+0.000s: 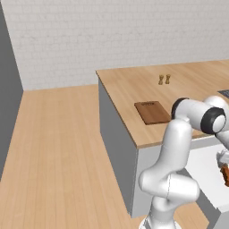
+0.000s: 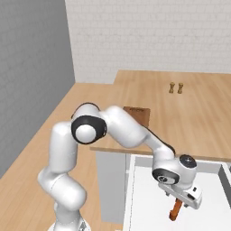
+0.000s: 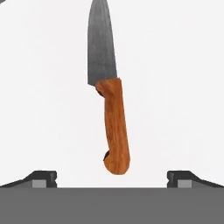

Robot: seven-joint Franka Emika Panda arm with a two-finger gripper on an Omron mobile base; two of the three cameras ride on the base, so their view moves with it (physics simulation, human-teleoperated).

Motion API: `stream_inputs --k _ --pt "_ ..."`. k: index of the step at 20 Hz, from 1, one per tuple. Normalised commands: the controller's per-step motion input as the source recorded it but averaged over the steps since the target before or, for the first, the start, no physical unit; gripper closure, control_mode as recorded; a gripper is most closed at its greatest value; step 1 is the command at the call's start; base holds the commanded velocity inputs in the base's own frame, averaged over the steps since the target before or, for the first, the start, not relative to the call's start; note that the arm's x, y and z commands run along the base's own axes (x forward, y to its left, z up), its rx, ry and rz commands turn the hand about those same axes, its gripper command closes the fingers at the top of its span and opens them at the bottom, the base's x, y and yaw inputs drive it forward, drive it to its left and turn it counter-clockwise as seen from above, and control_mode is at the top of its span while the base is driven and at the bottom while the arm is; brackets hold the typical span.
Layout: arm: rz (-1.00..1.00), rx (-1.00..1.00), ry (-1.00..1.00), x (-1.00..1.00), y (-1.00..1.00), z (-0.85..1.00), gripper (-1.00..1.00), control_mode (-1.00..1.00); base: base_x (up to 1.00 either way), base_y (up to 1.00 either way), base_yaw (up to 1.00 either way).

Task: Pick up the knife from the drawer and place it on the cutting board. Then place the meat from the plate to the cutting board.

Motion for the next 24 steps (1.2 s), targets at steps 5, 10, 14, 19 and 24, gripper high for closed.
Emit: stream_inputs --k 5,10,14,19,24 --pt "0.0 0.0 -0.03 0.0 0.01 -0.11 -1.0 -1.0 0.0 0.0 0.0" --pt "0.0 0.0 -0.02 0.0 0.0 -0.37 -1.0 -1.0 0.0 0.0 0.0" --pt "0.0 0.0 -0.03 0.0 0.0 -0.4 -1.0 -1.0 0.0 0.0 0.0" --pt "0.0 -0.03 -0.01 0.0 0.0 -0.35 -1.0 -1.0 0.0 0.0 0.0" --pt "0.0 -0.01 0.0 0.0 0.0 -0.24 -1.0 -1.0 0.0 0.0 0.0"
